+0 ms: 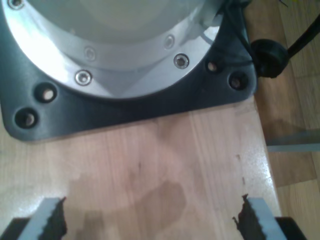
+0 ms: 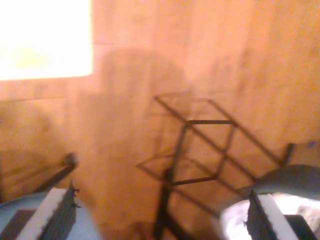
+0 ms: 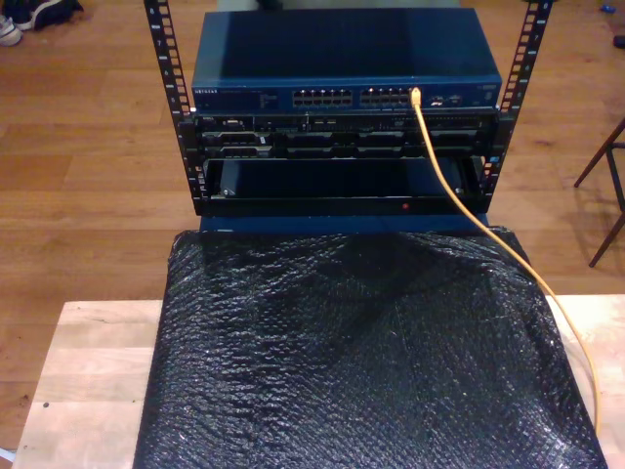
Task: Grab the cable and plug it in
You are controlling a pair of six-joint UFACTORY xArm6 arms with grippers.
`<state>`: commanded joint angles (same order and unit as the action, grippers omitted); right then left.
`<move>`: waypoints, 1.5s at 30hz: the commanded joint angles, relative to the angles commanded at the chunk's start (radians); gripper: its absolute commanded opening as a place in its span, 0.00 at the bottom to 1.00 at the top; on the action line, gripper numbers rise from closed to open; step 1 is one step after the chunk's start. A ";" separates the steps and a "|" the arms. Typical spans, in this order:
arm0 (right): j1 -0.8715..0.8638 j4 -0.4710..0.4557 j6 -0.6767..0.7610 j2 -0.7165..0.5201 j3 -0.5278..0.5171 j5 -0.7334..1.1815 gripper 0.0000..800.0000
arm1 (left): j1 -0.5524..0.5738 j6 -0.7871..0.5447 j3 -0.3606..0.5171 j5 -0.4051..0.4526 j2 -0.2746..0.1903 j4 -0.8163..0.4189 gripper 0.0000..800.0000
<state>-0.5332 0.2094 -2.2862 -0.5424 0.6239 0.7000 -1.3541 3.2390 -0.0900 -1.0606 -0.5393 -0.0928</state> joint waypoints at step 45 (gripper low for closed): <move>-0.957 -0.002 -0.918 -0.279 -0.532 0.377 1.00 | -0.002 0.000 0.000 0.000 0.000 0.000 1.00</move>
<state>-1.4906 0.2079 -3.2037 -0.8216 0.0915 1.0775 -1.3556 3.2390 -0.0900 -1.0606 -0.5393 -0.0928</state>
